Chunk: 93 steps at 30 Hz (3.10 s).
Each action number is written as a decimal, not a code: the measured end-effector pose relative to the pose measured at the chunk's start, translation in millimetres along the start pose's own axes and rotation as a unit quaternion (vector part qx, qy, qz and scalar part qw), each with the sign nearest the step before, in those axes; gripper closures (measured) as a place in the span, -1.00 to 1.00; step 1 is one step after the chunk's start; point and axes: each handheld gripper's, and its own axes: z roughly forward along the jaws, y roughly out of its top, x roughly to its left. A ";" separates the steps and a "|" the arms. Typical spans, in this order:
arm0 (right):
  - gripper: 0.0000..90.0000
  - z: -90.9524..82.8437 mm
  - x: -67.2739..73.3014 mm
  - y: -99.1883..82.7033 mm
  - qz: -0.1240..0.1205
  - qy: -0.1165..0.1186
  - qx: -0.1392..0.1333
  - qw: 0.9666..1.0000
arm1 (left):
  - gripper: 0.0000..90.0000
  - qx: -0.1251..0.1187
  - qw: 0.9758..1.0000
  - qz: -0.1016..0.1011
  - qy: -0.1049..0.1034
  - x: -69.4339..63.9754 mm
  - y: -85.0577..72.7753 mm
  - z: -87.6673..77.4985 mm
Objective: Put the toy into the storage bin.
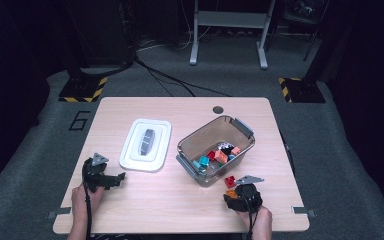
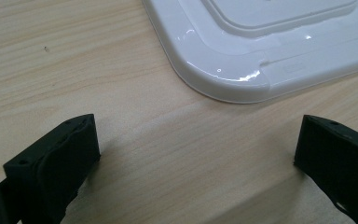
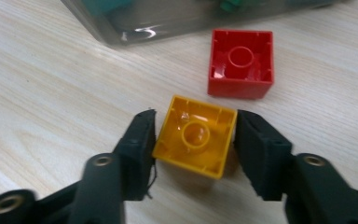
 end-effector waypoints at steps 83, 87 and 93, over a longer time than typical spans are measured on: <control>0.31 -98.0 -21.2 101.3 -0.049 -0.025 -0.089 0.995 | -1.00 0.000 1.000 0.000 0.000 0.0 0.0 0.0; 0.31 -93.2 -11.6 112.9 -0.055 -0.017 -0.087 0.995 | -1.00 0.000 1.000 0.000 0.000 0.0 0.0 0.0; 0.31 -78.5 6.8 127.3 -0.073 -0.003 -0.066 0.995 | -1.00 0.000 1.000 0.000 0.000 0.0 0.0 0.0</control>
